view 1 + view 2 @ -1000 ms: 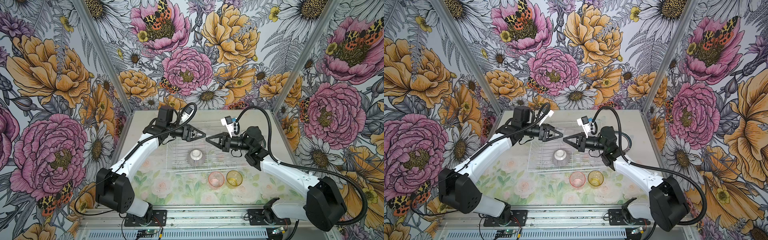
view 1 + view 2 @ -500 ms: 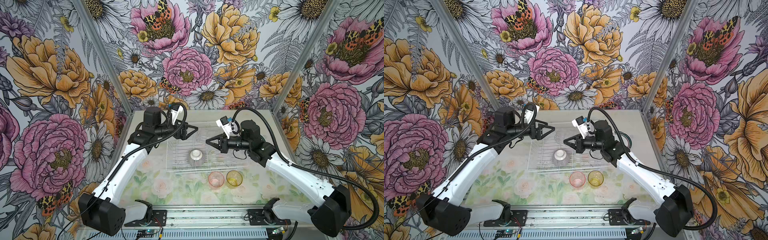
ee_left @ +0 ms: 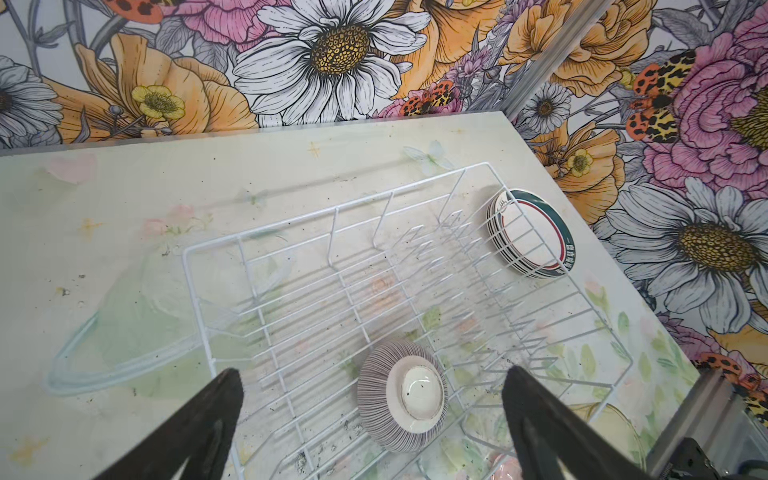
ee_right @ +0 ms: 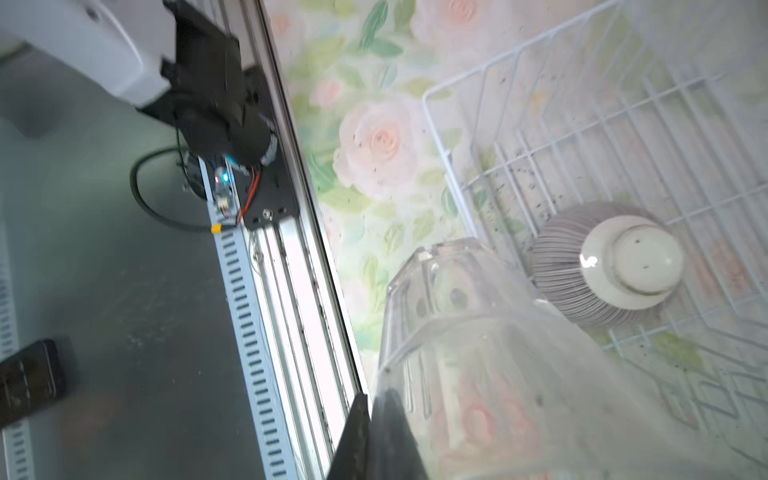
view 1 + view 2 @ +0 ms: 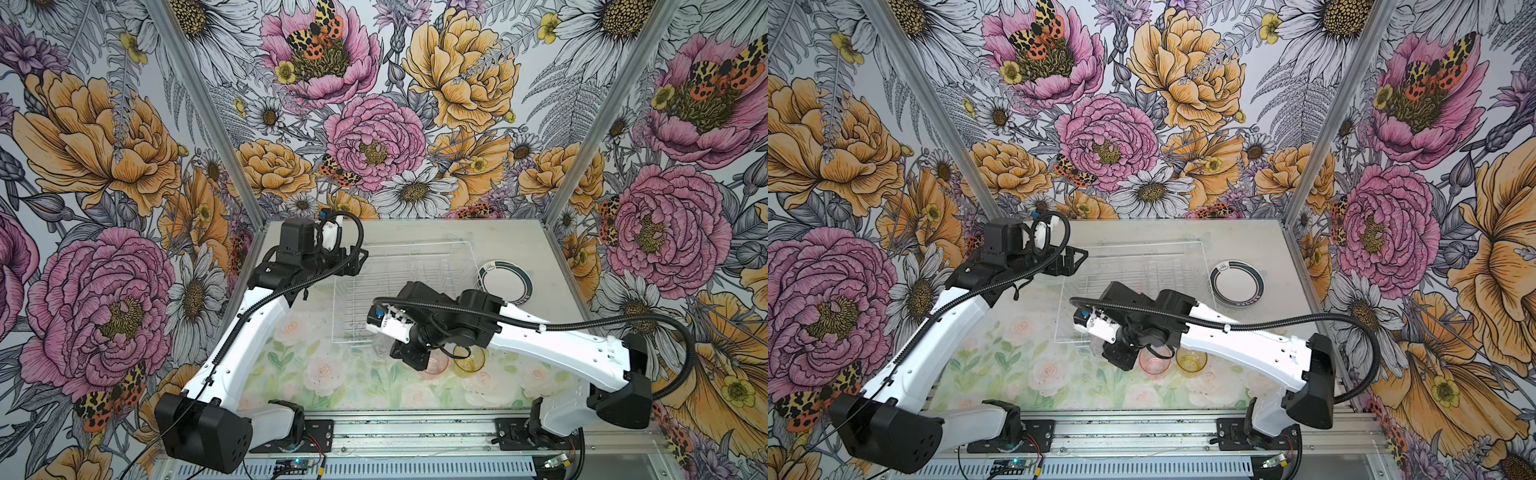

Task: Unload the mixed dishes from the dish rack
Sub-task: 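Carry the clear glass toward the robot with the right gripper while the left withdraws, then lower the clear glass onto the table beside the pink glass with the right gripper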

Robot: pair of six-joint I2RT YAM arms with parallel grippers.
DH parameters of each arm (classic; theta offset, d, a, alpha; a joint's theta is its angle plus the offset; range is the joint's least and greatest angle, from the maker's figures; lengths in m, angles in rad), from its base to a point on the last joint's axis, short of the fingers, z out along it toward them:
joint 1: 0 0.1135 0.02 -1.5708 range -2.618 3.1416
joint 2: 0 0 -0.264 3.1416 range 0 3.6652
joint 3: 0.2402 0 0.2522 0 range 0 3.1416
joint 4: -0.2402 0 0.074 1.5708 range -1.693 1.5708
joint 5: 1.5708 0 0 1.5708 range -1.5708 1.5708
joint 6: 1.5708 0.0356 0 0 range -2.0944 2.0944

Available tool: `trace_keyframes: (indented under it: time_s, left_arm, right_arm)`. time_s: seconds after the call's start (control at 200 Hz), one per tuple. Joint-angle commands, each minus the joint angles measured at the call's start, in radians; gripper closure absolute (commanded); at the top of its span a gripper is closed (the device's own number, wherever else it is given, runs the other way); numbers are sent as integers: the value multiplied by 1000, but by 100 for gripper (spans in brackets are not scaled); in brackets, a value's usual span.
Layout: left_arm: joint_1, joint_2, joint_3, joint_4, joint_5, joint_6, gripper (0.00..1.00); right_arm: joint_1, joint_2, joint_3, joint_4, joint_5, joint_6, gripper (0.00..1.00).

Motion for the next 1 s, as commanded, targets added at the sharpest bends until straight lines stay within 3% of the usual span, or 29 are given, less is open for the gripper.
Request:
trace_keyframes:
  time_s: [0.0, 0.53, 0.996]
  left_arm:
    - [12, 4, 0, -14, -22, 20, 1]
    - [16, 36, 10, -14, 3, 25, 1]
    - [18, 59, 20, -14, 15, 37, 1]
  right_arm:
    - [52, 81, 60, -177, 69, -71, 100]
    - [91, 339, 128, -209, 119, -139, 100]
    - [78, 434, 169, -211, 169, -179, 100]
